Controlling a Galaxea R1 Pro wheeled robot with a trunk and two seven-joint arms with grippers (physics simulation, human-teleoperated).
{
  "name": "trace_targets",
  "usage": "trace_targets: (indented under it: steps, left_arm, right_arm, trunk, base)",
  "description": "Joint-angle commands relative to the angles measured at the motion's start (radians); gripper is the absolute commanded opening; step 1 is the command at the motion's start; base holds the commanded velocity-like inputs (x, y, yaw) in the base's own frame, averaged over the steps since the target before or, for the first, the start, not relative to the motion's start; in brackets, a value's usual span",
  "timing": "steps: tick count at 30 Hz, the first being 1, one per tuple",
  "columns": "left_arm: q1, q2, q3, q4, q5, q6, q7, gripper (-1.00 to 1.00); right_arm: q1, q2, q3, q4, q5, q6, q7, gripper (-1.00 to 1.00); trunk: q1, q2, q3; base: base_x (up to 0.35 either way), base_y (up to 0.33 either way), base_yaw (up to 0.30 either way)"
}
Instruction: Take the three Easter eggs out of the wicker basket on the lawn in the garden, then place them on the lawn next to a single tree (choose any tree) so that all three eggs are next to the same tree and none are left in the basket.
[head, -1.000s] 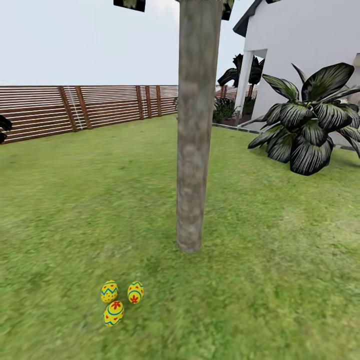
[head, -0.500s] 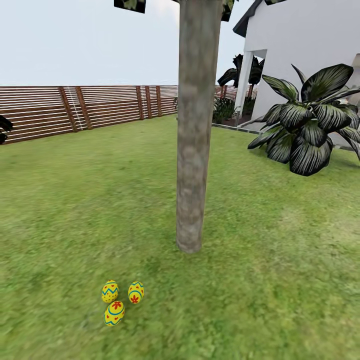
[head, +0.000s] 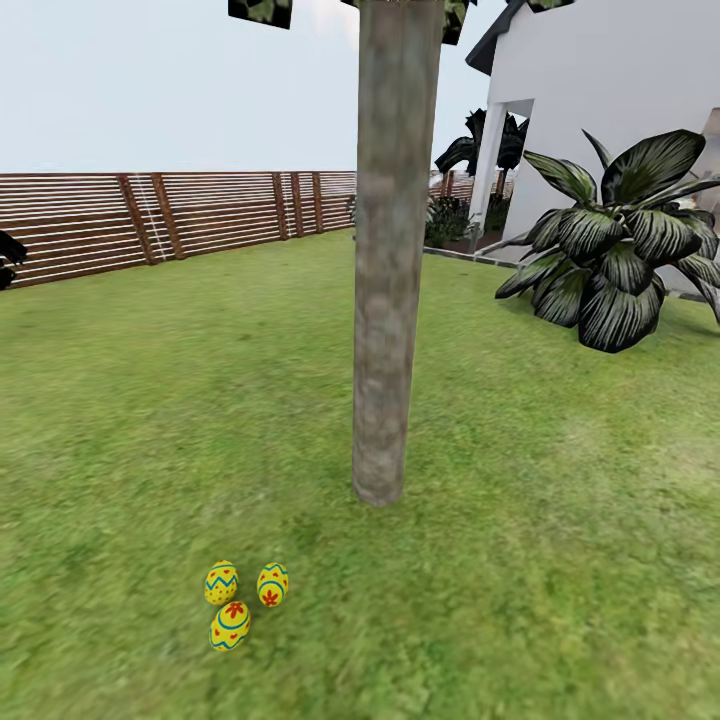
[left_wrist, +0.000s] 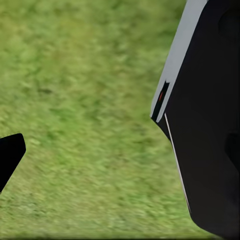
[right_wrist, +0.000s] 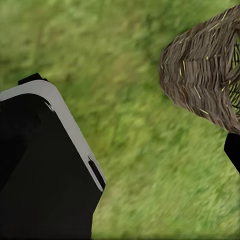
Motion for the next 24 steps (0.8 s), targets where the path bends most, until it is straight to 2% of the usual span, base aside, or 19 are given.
trace_targets:
  steps: [1,5,9,11,24]
  left_arm:
    - [0.001,-0.002,0.005,0.002,-0.004,0.000,0.003,1.00]
    - [0.013,-0.020,0.005,0.002,-0.004,-0.002,0.003,1.00]
    - [0.019,-0.030,0.005,0.002,-0.004,-0.003,0.002,1.00]
    - [0.020,-0.032,0.005,0.002,-0.004,-0.003,0.002,1.00]
    - [0.021,-0.022,0.011,-0.009,-0.002,-0.004,0.001,1.00]
  right_arm:
    - [-0.001,0.001,0.008,0.000,-0.007,0.000,-0.002,1.00]
    - [-0.001,0.003,0.008,0.000,-0.008,0.001,-0.002,1.00]
    - [-0.001,0.004,0.008,0.000,-0.008,-0.003,-0.002,1.00]
    - [-0.001,0.004,0.008,0.000,-0.008,-0.003,-0.002,1.00]
    - [-0.001,0.004,0.008,0.000,-0.008,-0.003,-0.002,1.00]
  trunk:
    - [-0.004,0.006,0.002]
    - [-0.011,0.020,0.008]
    - [-0.011,0.020,0.008]
    - [-0.019,0.034,0.014]
    - [-0.019,0.034,0.014]
  base:
    - [0.000,0.000,0.000]
    - [0.000,0.000,0.000]
    - [0.000,0.000,0.000]
    - [0.000,0.000,0.000]
    - [0.000,0.000,0.000]
